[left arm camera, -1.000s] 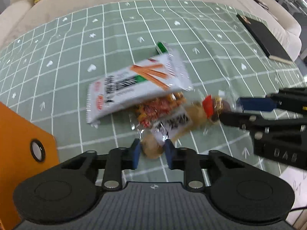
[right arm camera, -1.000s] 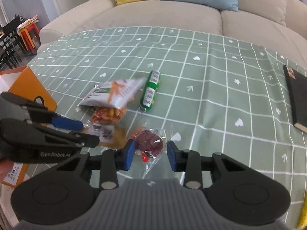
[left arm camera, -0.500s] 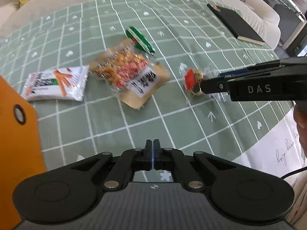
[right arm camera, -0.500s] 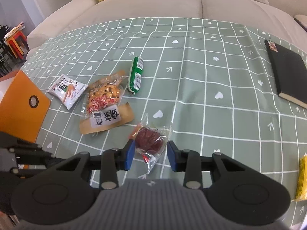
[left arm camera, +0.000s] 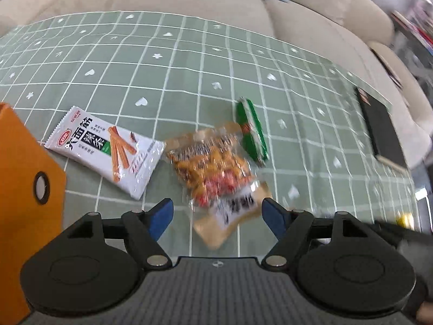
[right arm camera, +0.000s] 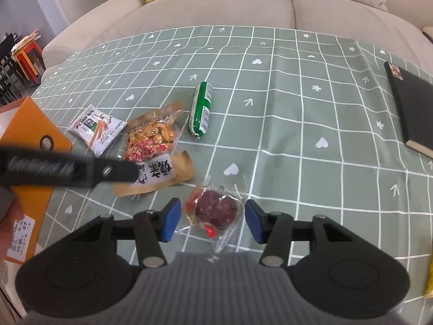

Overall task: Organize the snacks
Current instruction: 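Grasp the brown peanut packet with the left gripper while the right gripper grasps the clear dried-meat bag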

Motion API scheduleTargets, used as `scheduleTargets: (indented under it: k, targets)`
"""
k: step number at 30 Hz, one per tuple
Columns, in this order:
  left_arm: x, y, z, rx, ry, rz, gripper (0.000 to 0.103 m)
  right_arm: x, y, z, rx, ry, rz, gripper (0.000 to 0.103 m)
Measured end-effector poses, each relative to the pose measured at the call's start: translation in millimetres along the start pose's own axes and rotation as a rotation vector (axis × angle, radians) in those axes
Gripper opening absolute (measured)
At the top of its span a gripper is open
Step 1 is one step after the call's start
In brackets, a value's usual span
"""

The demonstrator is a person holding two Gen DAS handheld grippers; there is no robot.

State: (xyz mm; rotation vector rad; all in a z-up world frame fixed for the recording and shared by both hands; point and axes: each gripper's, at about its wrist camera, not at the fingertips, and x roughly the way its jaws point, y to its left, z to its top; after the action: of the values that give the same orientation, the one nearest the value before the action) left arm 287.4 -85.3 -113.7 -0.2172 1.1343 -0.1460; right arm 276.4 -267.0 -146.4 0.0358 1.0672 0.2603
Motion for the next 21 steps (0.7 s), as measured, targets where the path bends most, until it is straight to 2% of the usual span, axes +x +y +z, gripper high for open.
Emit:
scheduleTargets:
  k: [6,9,12,16,21]
  targets:
    - [19,-6,14,-0.147,-0.012,0.041,0.089,6,-7,10,0.007,-0.02,-0.02,0.047]
    - [28,-8,18,-0.192,-0.02,0.061,0.089,7,-12,14,0.014,-0.023,-0.014,0.047]
    - [41,-9,22,-0.229,0.006,0.074,0.09,8,-12,15,0.005,-0.024,-0.013,0.047]
    - [48,-16,26,-0.199,-0.019,0.106,0.095,8,-9,14,-0.009,-0.025,-0.016,0.047]
    - [54,-32,23,-0.063,-0.025,0.159,0.093,6,-10,14,-0.008,-0.023,-0.014,0.047]
